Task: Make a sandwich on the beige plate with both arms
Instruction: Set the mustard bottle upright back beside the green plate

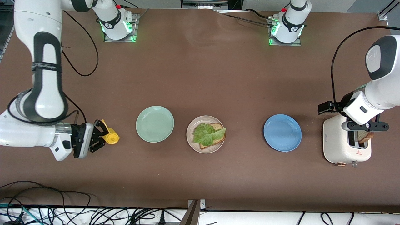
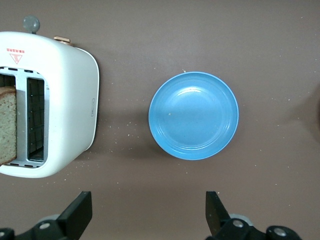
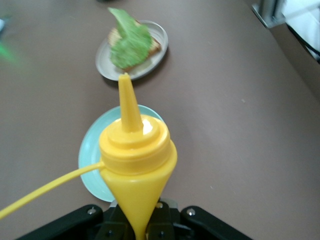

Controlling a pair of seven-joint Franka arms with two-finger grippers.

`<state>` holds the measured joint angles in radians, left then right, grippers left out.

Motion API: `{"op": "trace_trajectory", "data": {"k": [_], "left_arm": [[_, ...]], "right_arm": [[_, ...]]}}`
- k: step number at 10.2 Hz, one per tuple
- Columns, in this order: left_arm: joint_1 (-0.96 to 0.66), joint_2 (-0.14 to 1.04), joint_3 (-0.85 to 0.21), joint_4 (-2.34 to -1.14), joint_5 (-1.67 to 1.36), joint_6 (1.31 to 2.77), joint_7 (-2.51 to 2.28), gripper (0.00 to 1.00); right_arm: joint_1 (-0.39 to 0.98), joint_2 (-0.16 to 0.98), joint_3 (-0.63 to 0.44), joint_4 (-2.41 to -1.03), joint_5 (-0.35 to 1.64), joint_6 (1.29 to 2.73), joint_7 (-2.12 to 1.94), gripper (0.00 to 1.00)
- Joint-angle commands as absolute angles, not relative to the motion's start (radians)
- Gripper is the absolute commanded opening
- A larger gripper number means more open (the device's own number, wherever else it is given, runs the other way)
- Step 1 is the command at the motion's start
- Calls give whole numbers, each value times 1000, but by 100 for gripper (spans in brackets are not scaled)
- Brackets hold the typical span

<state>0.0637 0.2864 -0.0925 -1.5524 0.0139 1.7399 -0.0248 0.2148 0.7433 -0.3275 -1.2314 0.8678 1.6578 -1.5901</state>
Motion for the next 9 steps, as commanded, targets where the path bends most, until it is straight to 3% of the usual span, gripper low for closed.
{"op": "trace_trajectory", "data": {"k": [1,3,7,9], "left_arm": [[69,282,-92,-1552,35,1733,-2,100],[69,290,-91,-1536,90,1733,-2,100],[89,319,-86,-1513,175,1736,43,100],[109,345,-84,-1479,178,1736,98,100]], "right_arm": [[132,726,-319,-1281,978,1524,-1786,0],[71,727,-319,-1354,1070,1432,-1959,0],[40,730,-319,-1593,1188,1423,-2345,0],[37,744,-318,-1618,1200,1433,-2416,0]]}}
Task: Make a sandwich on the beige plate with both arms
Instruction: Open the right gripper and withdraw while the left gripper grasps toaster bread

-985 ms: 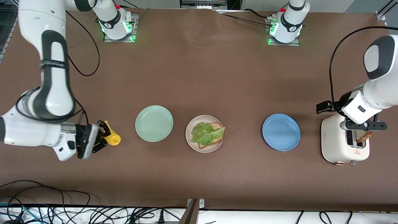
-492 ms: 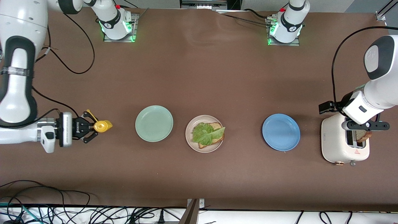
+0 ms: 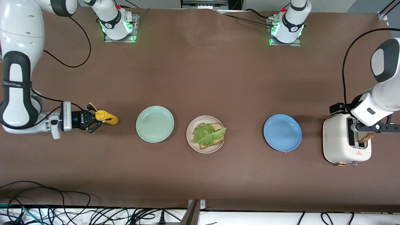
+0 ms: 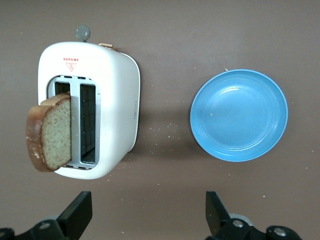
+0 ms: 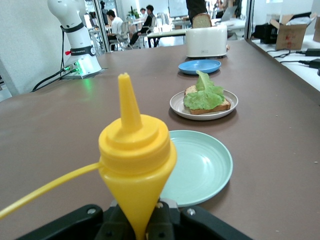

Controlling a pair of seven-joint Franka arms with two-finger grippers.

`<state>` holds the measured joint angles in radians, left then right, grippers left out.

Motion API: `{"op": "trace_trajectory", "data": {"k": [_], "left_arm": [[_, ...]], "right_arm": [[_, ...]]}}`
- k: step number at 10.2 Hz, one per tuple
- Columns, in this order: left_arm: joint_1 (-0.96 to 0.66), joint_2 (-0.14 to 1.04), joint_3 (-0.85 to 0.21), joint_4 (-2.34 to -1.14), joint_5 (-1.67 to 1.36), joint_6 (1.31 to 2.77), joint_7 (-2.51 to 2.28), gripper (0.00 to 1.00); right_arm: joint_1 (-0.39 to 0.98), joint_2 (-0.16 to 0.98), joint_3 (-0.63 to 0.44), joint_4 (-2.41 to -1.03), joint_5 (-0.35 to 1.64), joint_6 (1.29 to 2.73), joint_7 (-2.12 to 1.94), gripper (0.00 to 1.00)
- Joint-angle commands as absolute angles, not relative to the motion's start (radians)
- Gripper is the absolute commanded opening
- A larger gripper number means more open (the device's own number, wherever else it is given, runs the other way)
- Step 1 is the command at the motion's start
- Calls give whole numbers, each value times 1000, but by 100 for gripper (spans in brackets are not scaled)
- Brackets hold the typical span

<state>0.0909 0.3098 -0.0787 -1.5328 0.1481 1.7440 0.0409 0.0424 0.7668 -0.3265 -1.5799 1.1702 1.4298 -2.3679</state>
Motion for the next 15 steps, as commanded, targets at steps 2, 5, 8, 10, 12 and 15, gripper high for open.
{"op": "trace_trajectory", "data": {"k": [2,5,8,10,12,15], "left_arm": [[135,379,-81,-1445,178,1736,153,100],[176,426,-78,-1414,179,1758,244,100],[212,462,-75,-1401,215,1792,329,100],[254,511,-75,-1367,215,1825,408,100],[275,538,-75,-1361,215,1861,434,100],[293,571,-75,-1362,213,1891,434,100]], "right_arm": [[38,771,-313,-1635,1200,1459,-2500,0],[48,808,-296,-1638,1227,1491,-2525,0],[52,836,-279,-1640,1267,1545,-2525,0],[83,838,-278,-1638,1307,1601,-2513,0],[86,836,-279,-1640,1312,1629,-2510,100],[101,813,-299,-1638,1295,1651,-2476,100]]}}
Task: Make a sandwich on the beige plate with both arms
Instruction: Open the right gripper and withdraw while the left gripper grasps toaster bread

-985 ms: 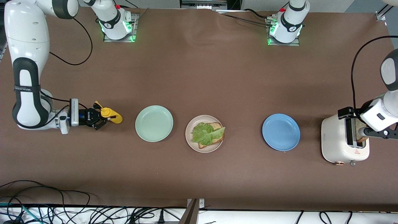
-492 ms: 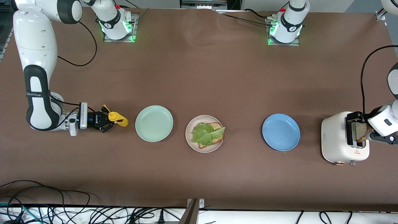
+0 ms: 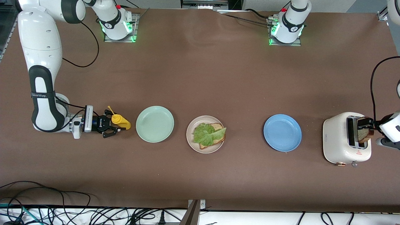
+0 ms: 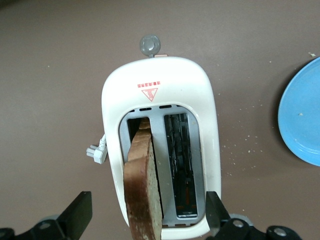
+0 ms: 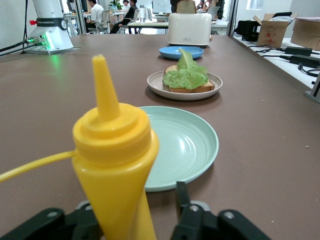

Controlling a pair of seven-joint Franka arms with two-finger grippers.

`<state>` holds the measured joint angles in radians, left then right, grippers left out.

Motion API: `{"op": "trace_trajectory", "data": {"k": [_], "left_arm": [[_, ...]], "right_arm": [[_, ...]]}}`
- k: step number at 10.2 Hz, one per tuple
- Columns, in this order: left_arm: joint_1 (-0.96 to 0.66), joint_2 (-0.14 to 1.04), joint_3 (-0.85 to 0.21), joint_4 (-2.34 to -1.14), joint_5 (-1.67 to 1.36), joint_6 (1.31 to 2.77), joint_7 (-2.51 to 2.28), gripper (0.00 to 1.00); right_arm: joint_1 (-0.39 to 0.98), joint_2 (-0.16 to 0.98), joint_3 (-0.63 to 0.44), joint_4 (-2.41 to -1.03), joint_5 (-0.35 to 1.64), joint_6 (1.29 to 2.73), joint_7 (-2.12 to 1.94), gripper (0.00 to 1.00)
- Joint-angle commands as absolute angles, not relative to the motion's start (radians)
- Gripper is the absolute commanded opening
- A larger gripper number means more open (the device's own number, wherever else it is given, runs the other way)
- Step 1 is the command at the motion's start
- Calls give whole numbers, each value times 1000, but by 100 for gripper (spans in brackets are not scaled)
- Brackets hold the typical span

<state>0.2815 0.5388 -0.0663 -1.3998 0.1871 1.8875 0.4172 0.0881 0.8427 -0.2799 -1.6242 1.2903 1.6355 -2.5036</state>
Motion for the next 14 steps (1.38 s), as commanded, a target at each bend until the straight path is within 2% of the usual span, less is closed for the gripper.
{"op": "trace_trajectory", "data": {"k": [1,4,5,7,8,10,11,14], "left_arm": [[293,580,-75,-1362,212,1894,431,100],[299,595,-75,-1362,206,1896,431,99],[299,595,-75,-1362,206,1896,428,92],[299,597,-75,-1362,206,1894,423,66],[299,597,-75,-1362,206,1894,416,49],[299,598,-75,-1362,206,1894,410,5],[299,600,-75,-1362,206,1894,394,0],[293,595,-77,-1353,202,1885,339,0]], "right_arm": [[113,799,-329,-1640,1255,1651,-2465,100],[129,741,-408,-1705,1158,1655,-2464,100],[133,691,-432,-1738,1102,1676,-2439,100],[132,612,-445,-1740,972,1695,-2250,100],[133,574,-443,-1735,925,1716,-2111,100],[167,500,-443,-1721,838,1756,-1838,100],[169,461,-433,-1718,772,1784,-1710,100],[169,391,-393,-1688,583,1802,-1427,100]]}}
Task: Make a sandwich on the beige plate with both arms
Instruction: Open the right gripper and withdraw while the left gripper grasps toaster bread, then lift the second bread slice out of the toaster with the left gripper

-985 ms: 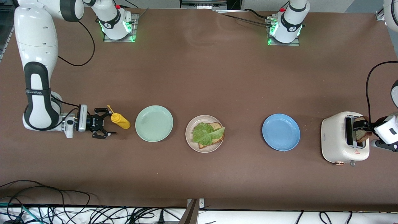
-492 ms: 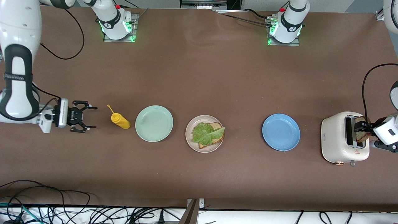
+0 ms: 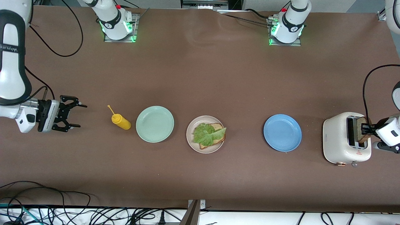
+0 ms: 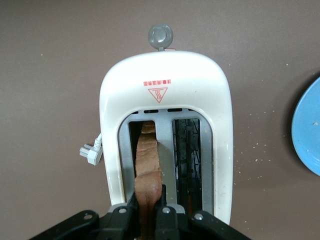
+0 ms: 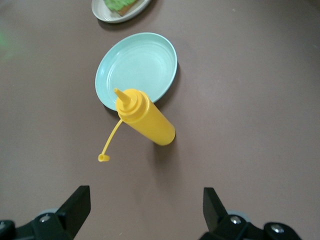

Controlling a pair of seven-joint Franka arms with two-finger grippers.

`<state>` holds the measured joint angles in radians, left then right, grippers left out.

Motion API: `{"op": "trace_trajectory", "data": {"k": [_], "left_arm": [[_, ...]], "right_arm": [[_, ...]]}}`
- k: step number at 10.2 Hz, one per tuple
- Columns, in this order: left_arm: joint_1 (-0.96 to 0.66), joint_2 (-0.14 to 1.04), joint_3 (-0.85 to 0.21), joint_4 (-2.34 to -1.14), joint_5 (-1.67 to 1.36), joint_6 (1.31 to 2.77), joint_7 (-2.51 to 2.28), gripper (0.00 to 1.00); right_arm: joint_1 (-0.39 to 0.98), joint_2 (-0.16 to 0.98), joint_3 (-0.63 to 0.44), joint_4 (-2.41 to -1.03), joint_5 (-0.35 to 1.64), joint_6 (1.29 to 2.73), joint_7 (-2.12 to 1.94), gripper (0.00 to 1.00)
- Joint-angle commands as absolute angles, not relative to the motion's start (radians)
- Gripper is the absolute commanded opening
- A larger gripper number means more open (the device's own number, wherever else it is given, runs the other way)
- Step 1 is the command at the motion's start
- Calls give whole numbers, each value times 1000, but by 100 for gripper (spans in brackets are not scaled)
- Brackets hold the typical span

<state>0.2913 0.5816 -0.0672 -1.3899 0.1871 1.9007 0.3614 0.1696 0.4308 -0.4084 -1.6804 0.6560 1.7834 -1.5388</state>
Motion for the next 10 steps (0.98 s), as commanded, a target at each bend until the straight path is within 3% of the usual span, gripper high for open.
{"op": "trace_trajectory", "data": {"k": [1,4,8,10], "left_arm": [[291,597,-77,-1333,204,1869,339,0],[287,594,-80,-1275,207,1798,341,0],[282,586,-92,-1200,207,1686,342,0],[269,584,-92,-1134,198,1642,344,0]], "right_arm": [[169,364,-376,-1674,536,1804,-1325,100],[106,276,-228,-1645,260,1818,-958,100],[71,206,-128,-1646,59,1827,-524,100],[71,169,-112,-1658,8,1764,-311,100]]}}
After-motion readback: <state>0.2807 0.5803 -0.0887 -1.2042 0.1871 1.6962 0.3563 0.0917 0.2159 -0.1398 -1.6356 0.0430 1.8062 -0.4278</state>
